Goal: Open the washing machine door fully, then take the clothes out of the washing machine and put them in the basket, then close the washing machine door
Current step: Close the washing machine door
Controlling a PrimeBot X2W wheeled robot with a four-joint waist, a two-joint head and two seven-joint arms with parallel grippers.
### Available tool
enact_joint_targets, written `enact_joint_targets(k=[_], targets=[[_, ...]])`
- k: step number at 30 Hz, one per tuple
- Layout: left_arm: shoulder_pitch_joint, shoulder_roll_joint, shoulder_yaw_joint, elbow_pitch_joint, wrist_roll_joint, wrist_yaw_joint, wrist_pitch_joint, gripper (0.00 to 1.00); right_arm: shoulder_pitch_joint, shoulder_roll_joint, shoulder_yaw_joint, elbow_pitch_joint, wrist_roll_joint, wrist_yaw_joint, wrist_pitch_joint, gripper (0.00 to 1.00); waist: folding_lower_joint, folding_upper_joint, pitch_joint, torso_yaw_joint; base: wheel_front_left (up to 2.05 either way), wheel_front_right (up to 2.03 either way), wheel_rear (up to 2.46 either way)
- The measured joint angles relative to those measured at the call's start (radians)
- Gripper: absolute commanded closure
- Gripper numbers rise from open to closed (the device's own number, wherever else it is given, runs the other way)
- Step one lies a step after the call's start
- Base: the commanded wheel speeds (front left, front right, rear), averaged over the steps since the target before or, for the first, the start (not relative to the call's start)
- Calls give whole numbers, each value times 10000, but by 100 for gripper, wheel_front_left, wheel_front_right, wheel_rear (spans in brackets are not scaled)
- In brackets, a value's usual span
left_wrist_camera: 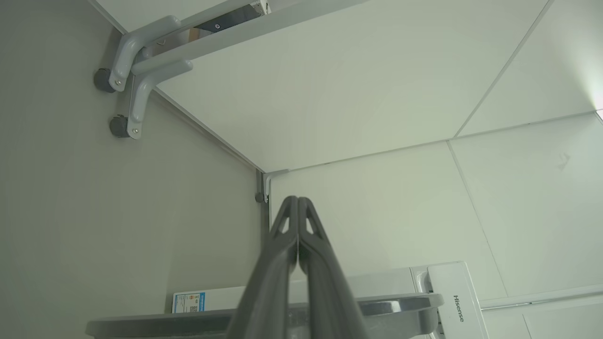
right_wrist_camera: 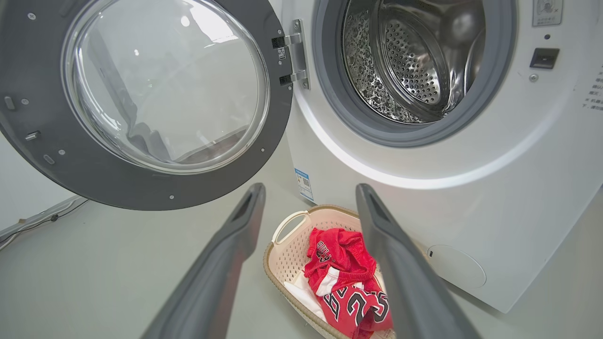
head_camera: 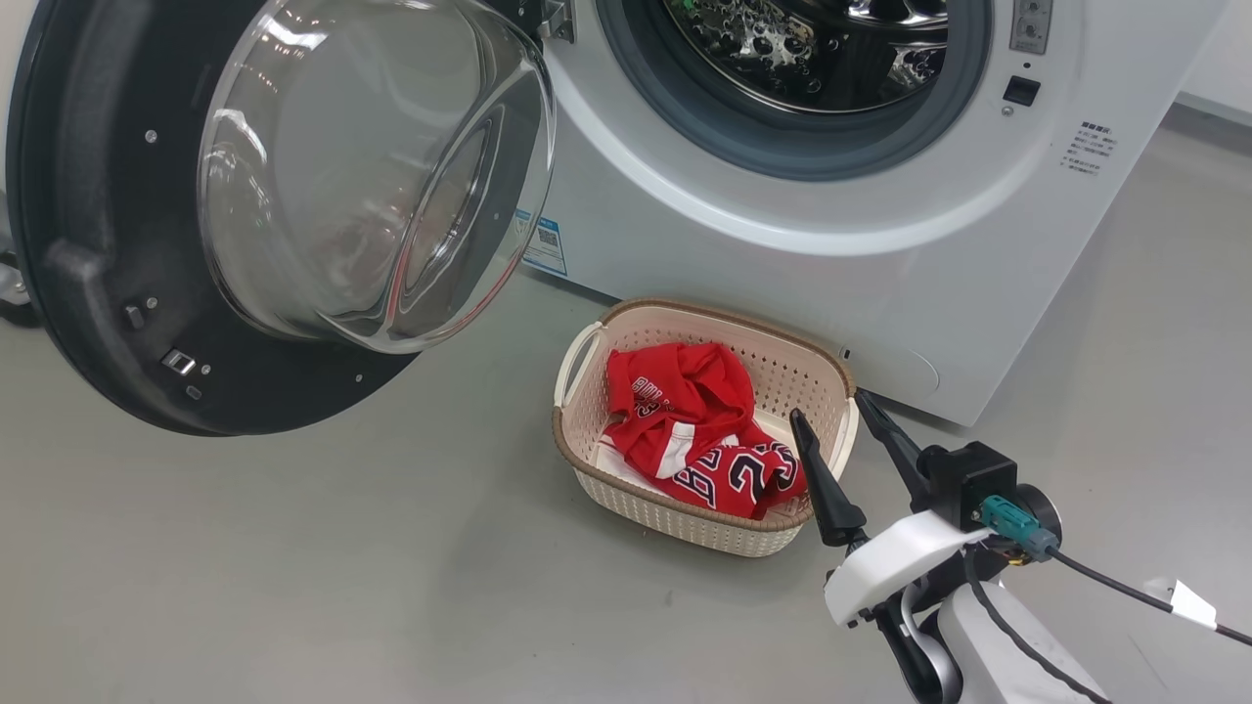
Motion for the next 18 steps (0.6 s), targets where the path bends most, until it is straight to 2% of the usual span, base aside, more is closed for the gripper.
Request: enact_joint_targets(k=[18], targets=[[-603,-58,-606,786,-13,65,920,100,201,2,-2,-69,73,-125,0,0,0,0,-39,-38,0,0,0]])
